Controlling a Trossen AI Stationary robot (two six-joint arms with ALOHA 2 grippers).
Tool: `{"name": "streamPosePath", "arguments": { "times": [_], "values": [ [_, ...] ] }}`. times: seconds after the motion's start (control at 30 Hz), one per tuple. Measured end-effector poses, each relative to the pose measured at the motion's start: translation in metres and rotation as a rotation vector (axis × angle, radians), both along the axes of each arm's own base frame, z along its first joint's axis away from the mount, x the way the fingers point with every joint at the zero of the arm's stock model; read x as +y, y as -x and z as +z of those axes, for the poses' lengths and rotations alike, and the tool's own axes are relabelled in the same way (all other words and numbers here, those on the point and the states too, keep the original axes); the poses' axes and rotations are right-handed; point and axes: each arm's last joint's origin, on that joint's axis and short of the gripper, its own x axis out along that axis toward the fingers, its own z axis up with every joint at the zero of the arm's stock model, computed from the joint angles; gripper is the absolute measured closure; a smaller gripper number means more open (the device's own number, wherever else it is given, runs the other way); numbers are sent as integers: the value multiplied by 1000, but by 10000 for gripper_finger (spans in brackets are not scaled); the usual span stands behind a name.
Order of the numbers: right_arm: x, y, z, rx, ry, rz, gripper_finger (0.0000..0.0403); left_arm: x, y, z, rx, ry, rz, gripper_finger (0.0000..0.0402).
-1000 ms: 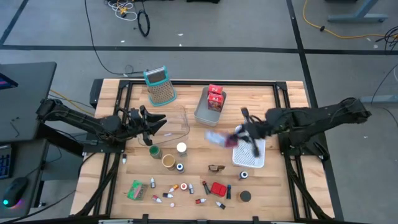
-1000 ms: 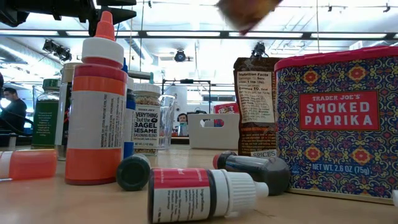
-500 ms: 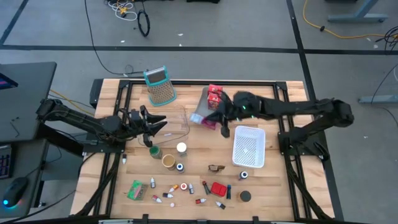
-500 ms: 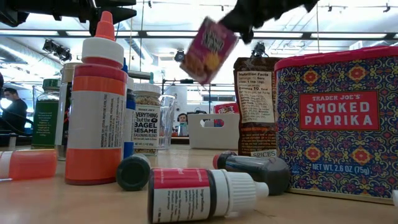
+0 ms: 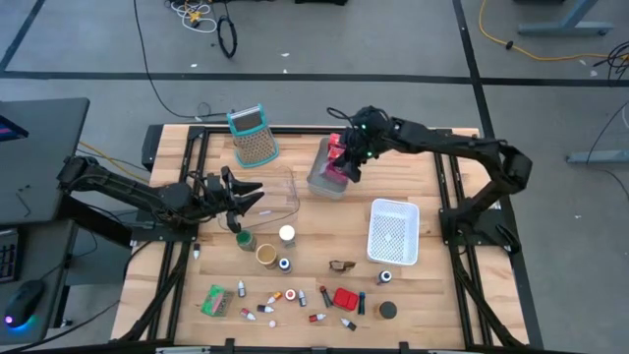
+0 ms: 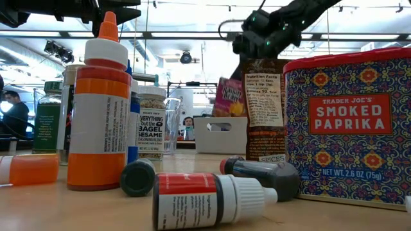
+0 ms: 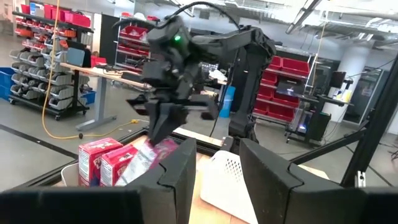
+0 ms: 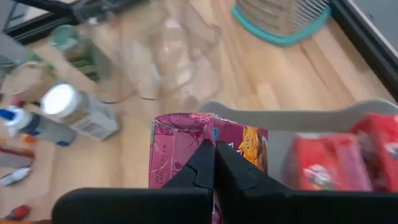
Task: Pick & Place Kitchen Items
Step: Put the purple cereal box into the gray bin, then put the green cereal box into the grey bin
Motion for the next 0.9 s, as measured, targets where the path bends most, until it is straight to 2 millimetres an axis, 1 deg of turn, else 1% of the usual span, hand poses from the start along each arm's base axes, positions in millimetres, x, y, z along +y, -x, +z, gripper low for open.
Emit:
{"name": "streamPosePath", "arguments": {
  "times": [0.17, 0.33, 0.47, 0.63, 0.8, 0.9],
  "values": [
    [-18, 7, -15, 70, -40, -46, 396, 0, 0, 0, 0, 0, 0, 270],
    [-28, 11, -23, 109, -65, -76, 389, 0, 0, 0, 1, 0, 0, 270],
    [-32, 11, -25, 101, -62, -91, 364, 0, 0, 0, -1, 6, -1, 270],
    [-36, 13, -26, 111, -52, -120, 324, 0, 0, 0, -6, 23, -4, 270],
    [-40, 13, -25, 125, 46, -150, 290, 0, 0, 0, -7, 25, -4, 270],
    [-42, 10, -23, 100, 103, -142, 277, 0, 0, 0, -7, 25, -4, 270]
  ]
}}
